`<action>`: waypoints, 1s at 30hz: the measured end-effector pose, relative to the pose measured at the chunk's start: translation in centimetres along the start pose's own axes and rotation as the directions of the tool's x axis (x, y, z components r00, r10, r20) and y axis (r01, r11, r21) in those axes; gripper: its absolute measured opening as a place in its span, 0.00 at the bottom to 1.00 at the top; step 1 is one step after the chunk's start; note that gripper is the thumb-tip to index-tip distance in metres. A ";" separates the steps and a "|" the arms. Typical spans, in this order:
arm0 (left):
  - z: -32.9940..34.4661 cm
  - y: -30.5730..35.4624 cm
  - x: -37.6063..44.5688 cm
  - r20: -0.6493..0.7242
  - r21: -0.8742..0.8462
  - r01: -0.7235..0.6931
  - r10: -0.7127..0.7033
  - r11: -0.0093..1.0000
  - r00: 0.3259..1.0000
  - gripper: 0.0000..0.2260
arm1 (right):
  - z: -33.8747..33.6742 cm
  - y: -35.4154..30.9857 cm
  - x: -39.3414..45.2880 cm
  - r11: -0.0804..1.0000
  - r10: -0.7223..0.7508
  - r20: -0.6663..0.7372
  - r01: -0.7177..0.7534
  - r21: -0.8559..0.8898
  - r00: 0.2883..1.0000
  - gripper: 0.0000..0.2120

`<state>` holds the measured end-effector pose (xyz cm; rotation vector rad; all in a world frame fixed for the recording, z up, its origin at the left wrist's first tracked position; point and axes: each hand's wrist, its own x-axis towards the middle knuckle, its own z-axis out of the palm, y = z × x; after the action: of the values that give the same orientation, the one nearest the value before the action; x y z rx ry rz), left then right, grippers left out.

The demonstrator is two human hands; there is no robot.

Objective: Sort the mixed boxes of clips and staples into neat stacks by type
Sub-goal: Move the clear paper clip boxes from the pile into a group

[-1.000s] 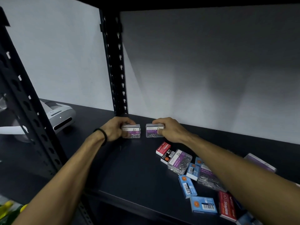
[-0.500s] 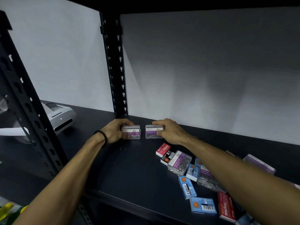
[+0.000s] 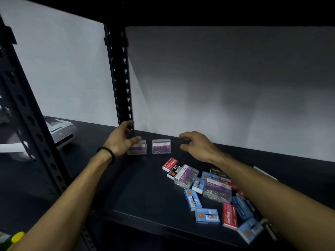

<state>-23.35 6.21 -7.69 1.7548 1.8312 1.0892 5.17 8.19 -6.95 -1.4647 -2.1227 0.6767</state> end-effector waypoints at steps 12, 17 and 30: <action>8.0 8.2 -5.0 0.315 0.081 -0.168 0.134 0.983 0.939 0.19 | -3.7 1.5 -8.3 0.997 0.043 0.008 -0.043 -0.062 0.999 0.16; 9.8 8.7 -5.7 0.445 0.282 -0.188 0.045 0.941 0.894 0.24 | -4.6 2.5 -10.6 0.990 0.053 0.050 -0.045 -0.136 0.997 0.17; 10.8 9.3 -6.7 0.524 0.169 -0.264 0.141 0.949 0.840 0.21 | -4.1 4.5 -13.1 0.920 0.112 0.209 -0.022 -0.391 0.971 0.28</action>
<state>-8.30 1.95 -9.19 2.1593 1.5074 0.4068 15.09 -2.23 -7.94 -1.7436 -2.5017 0.4844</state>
